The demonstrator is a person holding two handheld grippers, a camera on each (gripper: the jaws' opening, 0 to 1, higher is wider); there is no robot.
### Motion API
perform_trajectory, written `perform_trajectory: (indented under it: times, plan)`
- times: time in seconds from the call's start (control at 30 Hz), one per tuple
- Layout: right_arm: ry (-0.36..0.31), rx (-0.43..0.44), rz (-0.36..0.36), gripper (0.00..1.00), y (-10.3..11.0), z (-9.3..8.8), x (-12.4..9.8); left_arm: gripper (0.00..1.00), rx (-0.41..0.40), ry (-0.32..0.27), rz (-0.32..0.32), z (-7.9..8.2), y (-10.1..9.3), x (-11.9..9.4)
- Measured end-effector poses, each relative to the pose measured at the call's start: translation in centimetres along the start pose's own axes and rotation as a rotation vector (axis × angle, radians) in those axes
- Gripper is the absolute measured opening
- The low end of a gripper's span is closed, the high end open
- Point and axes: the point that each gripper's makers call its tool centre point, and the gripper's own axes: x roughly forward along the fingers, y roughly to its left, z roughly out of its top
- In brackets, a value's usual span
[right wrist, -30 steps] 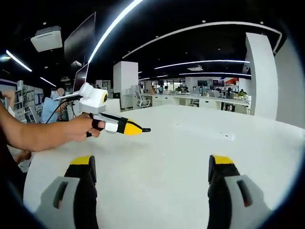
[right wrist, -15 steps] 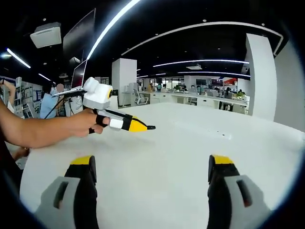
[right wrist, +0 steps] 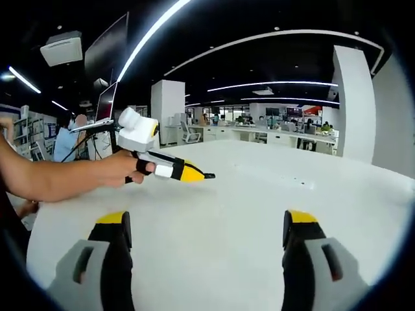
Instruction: Snap the two parts of the plastic buckle together until the buckle closes and remains connected.
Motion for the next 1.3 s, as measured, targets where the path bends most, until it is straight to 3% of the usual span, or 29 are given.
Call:
perform_trajectory:
  times: [1.03,1.3]
  plan:
    - [-0.001,-0.012,0.020,0.95,0.3,0.2,0.1,0.11,-0.001,0.007,-0.020,0.7,0.5,3.0]
    - [0.004,-0.010,0.028,0.92,0.4,0.2,0.2,0.11,-0.015,0.001,-0.035,1.7,0.4,3.9]
